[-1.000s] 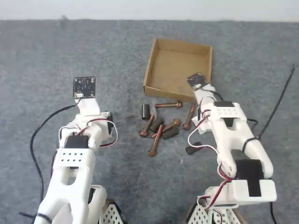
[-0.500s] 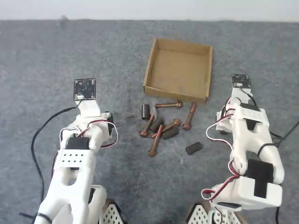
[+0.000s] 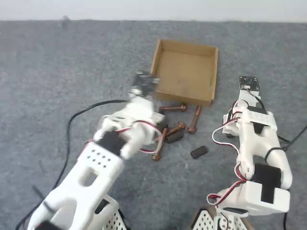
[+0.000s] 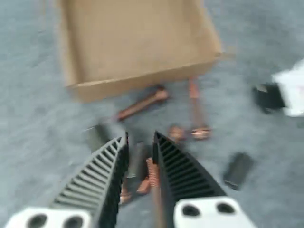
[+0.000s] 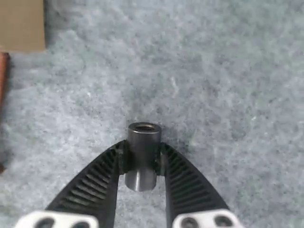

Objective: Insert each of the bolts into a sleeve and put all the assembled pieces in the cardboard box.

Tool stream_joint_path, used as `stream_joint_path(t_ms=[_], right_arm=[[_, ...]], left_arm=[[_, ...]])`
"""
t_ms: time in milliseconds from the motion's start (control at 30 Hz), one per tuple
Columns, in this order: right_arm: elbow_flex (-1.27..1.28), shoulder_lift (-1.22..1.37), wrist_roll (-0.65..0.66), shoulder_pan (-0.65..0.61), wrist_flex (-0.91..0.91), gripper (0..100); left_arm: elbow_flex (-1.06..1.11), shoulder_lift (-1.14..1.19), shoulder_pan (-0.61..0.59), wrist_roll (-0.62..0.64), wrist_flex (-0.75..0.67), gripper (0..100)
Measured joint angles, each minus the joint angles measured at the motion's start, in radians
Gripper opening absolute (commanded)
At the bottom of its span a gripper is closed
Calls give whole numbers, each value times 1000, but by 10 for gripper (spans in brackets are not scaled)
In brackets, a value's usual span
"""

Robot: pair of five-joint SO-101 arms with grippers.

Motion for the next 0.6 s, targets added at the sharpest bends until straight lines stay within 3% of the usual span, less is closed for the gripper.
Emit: stream_joint_path(t_ms=[233,600], right_arm=[[0,0,-2,8,-8,6],[2,0,-61,63,-18,6]], left_arm=[[-229,381,112,21,0,83],[-454,813,209,21,-138,84]])
